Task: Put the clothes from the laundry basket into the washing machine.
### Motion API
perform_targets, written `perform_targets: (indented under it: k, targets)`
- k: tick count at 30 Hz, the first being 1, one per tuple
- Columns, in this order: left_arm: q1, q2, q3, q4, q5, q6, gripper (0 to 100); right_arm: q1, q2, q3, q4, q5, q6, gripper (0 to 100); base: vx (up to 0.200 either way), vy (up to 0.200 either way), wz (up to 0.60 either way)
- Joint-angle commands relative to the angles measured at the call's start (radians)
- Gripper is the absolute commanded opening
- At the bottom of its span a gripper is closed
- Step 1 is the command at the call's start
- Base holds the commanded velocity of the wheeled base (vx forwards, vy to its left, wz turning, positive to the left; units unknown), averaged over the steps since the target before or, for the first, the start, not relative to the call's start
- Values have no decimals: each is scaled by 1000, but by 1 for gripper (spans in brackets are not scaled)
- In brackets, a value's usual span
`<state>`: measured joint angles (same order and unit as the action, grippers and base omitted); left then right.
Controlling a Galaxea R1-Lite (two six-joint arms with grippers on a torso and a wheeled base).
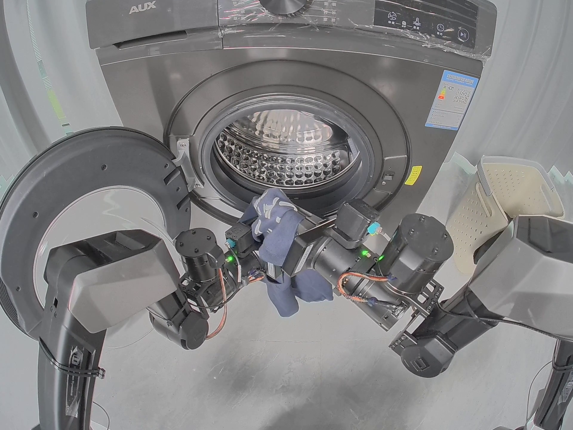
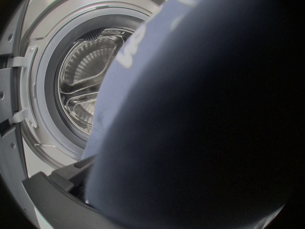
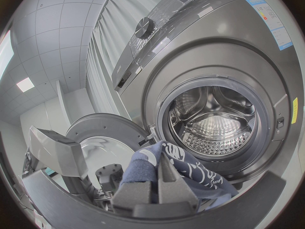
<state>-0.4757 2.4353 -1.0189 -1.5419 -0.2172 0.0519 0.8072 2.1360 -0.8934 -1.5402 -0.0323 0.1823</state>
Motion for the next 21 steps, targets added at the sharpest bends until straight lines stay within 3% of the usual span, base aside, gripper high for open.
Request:
perform_targets:
  k: [1,3,4,12,16,21]
  targets:
    - [-3,33,-41,-3,13,-1,100,10,-25,28,0,-1,2,0,0,0,0]
    - [0,31,-52,-3,15,-3,100,10,-25,31,0,-1,6,0,0,0,0]
    - [2,30,-52,-3,15,-3,0,9,-25,31,0,-1,6,0,0,0,0]
    - [9,13,-47,-9,41,-20,0,-33,-22,31,0,-1,12,0,0,0,0]
    - [11,-67,33,-10,39,-38,0,-100,-13,39,0,-38,19,0,0,0,0]
    - [19,-170,137,-10,42,-70,0,-169,22,76,0,-40,23,0,0,0,0]
